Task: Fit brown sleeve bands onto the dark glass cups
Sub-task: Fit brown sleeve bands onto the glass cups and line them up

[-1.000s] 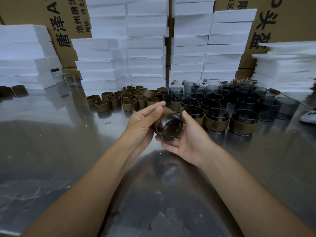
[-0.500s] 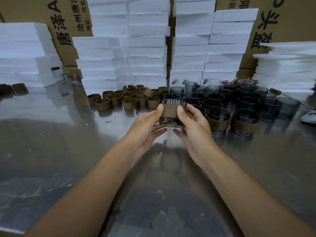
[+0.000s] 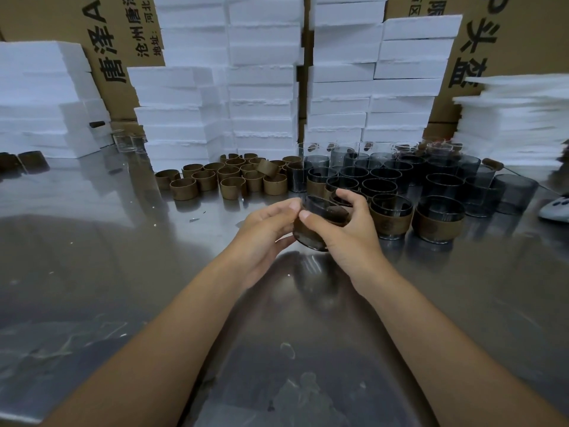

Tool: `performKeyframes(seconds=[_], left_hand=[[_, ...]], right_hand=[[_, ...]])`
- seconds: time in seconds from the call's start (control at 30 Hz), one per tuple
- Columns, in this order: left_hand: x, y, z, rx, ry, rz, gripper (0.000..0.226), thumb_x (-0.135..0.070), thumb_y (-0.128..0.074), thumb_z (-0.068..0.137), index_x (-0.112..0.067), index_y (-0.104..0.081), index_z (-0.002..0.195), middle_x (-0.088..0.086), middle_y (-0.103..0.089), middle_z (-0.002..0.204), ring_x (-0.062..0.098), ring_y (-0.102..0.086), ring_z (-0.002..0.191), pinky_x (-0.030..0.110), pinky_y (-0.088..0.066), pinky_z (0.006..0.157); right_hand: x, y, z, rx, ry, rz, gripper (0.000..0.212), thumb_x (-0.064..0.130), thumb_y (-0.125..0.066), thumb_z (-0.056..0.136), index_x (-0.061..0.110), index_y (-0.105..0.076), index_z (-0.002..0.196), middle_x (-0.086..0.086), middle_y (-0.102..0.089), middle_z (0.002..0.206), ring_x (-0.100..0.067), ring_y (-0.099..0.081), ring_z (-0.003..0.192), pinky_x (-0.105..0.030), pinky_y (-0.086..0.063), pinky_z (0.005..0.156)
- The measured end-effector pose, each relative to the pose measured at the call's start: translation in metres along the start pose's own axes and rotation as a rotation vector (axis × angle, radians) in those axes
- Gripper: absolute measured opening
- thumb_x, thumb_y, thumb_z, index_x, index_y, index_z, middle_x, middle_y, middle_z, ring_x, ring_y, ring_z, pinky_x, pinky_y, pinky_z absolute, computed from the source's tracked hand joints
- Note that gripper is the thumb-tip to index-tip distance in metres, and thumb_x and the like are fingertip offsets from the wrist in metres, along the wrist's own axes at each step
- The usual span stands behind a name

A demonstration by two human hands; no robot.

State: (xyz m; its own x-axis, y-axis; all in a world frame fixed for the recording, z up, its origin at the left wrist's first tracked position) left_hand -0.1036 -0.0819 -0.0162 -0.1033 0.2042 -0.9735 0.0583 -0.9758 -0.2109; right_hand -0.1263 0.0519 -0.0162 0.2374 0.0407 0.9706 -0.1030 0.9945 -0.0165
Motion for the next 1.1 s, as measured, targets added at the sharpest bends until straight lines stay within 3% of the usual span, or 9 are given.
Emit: performKeyframes(seconds=[0.1,0.27,0.43,0.53,0.7,0.87,1.0,1.1], left_hand=[[-0.001,0.003,0.001,-0.045,0.009,-0.028,0.012,-0.025,-0.057,0.092,-0.024,-0.065,0.101,-0.009,-0.074,0.098,0.010,-0.067,0.099,0.030,-0.049,0.091],[-0.001,0.006,0.001,-0.055,0.017,-0.022,0.012,-0.025,-0.056,0.093,-0.027,-0.063,0.103,-0.006,-0.073,0.100,0.011,-0.069,0.097,0.027,-0.052,0.081],[-0.002,0.007,0.000,-0.065,0.015,-0.029,0.012,-0.023,-0.056,0.093,-0.026,-0.063,0.102,-0.004,-0.072,0.099,0.010,-0.070,0.092,0.026,-0.053,0.079],[-0.002,0.008,0.000,-0.067,0.011,-0.040,0.012,-0.023,-0.056,0.093,-0.025,-0.063,0.103,-0.002,-0.072,0.100,0.011,-0.069,0.093,0.027,-0.053,0.080],[-0.002,0.007,-0.001,-0.066,0.010,-0.041,0.012,-0.022,-0.057,0.093,-0.025,-0.063,0.104,-0.001,-0.071,0.101,0.011,-0.069,0.093,0.026,-0.053,0.079],[-0.002,0.008,0.000,-0.070,0.007,-0.041,0.013,-0.022,-0.058,0.092,-0.025,-0.064,0.103,-0.001,-0.072,0.100,0.012,-0.069,0.093,0.026,-0.053,0.079],[-0.001,0.008,0.000,-0.065,0.002,-0.040,0.013,-0.023,-0.058,0.092,-0.025,-0.064,0.104,-0.002,-0.072,0.098,0.012,-0.070,0.092,0.026,-0.053,0.078],[-0.001,0.008,0.000,-0.057,-0.004,-0.044,0.015,-0.022,-0.058,0.093,-0.023,-0.064,0.106,-0.003,-0.073,0.094,0.011,-0.070,0.091,0.026,-0.053,0.078]], right_hand=[[-0.002,0.004,0.002,-0.043,0.079,-0.270,0.074,0.029,-0.080,0.072,0.029,-0.038,0.132,0.007,-0.045,0.122,-0.007,-0.047,0.108,-0.016,-0.036,0.082],[-0.003,0.015,0.003,-0.141,0.146,-0.488,0.073,0.030,-0.078,0.072,0.024,-0.039,0.133,0.006,-0.039,0.120,-0.006,-0.041,0.094,-0.010,-0.030,0.064],[-0.002,0.024,0.005,-0.243,0.191,-0.669,0.070,0.029,-0.076,0.070,0.021,-0.044,0.131,-0.001,-0.046,0.127,-0.021,-0.043,0.118,-0.027,-0.033,0.087],[-0.002,0.030,0.006,-0.301,0.177,-0.772,0.069,0.033,-0.074,0.070,0.021,-0.045,0.131,-0.002,-0.050,0.126,-0.024,-0.038,0.119,-0.031,-0.032,0.091],[-0.004,0.033,0.005,-0.311,0.175,-0.780,0.070,0.037,-0.076,0.072,0.020,-0.045,0.132,-0.005,-0.049,0.127,-0.025,-0.040,0.118,-0.035,-0.036,0.093],[-0.005,0.037,0.005,-0.353,0.200,-0.761,0.074,0.034,-0.081,0.071,0.020,-0.043,0.132,-0.004,-0.037,0.125,-0.025,-0.048,0.111,-0.033,-0.044,0.086],[-0.005,0.044,0.010,-0.374,0.190,-0.758,0.076,0.033,-0.082,0.071,0.015,-0.043,0.134,-0.008,-0.043,0.130,-0.027,-0.045,0.121,-0.037,-0.040,0.099],[-0.005,0.049,0.012,-0.424,0.185,-0.840,0.073,0.040,-0.081,0.072,0.018,-0.047,0.133,-0.005,-0.051,0.131,-0.026,-0.042,0.125,-0.039,-0.035,0.100]])
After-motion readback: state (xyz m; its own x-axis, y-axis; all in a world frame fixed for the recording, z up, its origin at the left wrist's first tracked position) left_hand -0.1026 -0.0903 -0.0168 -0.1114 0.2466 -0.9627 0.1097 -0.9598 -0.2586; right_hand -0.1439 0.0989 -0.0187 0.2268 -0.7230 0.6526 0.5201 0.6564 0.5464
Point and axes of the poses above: each hand's wrist, its own z-axis towards the middle knuckle, its own y-axis out of the back of the hand, x = y × z, the point moved 1 cm from there along z, towards the middle knuckle
